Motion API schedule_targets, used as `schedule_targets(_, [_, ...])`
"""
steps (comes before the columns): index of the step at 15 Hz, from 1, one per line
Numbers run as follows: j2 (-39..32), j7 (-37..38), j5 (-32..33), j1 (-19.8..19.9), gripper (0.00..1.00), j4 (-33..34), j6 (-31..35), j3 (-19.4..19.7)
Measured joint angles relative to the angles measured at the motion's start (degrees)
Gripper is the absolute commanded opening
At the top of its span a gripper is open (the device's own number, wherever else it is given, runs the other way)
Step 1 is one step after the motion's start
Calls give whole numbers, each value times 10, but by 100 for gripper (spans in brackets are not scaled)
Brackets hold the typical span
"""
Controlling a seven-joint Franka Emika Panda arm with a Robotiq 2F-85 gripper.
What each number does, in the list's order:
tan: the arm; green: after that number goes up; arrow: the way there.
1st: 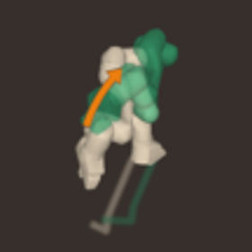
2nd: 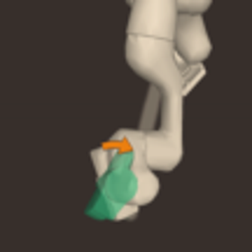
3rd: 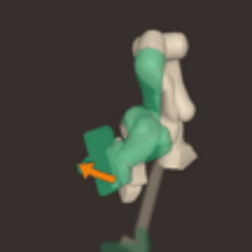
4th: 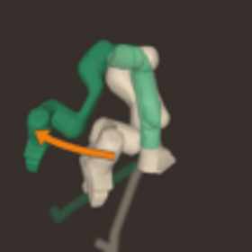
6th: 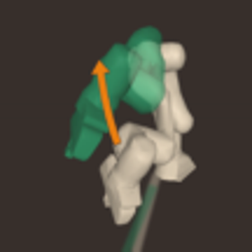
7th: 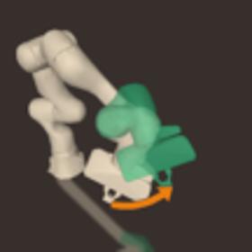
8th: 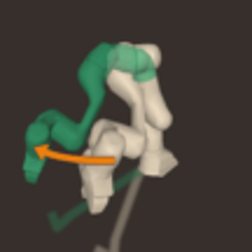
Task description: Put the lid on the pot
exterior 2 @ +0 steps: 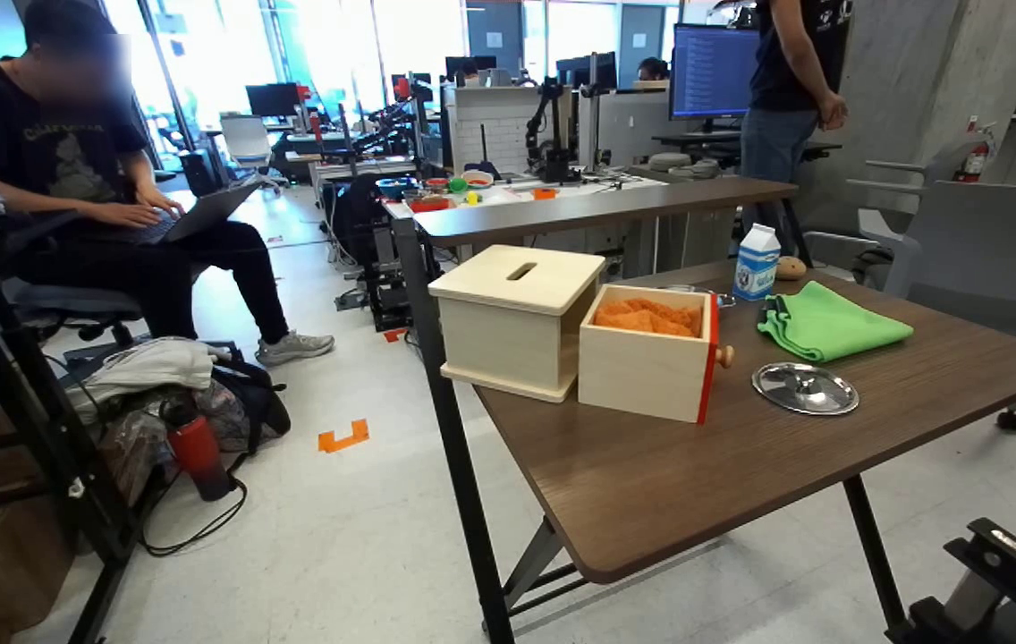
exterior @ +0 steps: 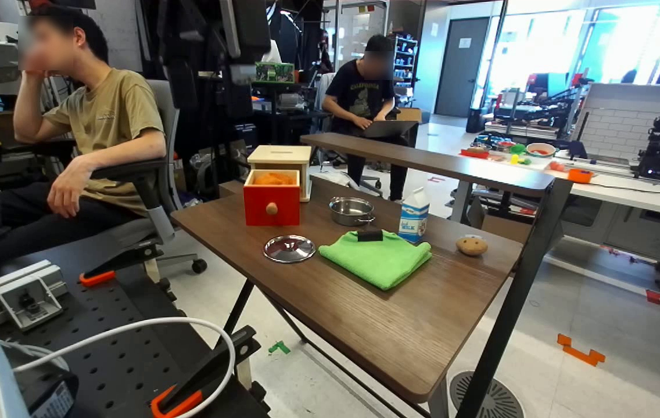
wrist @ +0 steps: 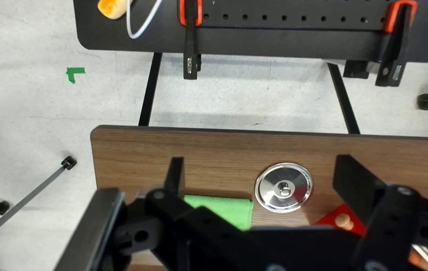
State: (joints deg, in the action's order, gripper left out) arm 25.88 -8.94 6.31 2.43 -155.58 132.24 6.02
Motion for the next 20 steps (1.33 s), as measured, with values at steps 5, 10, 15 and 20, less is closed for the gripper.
schedule_targets(5, [-158,111,42,6,100,-21,202,-48])
schedule_targets(10, [-298,190,89,5,100,27,212,-65])
schedule_targets(15, [-280,190,89,5,100,21,212,-64])
schedule_targets(20, [-286,192,89,4,100,26,212,-62])
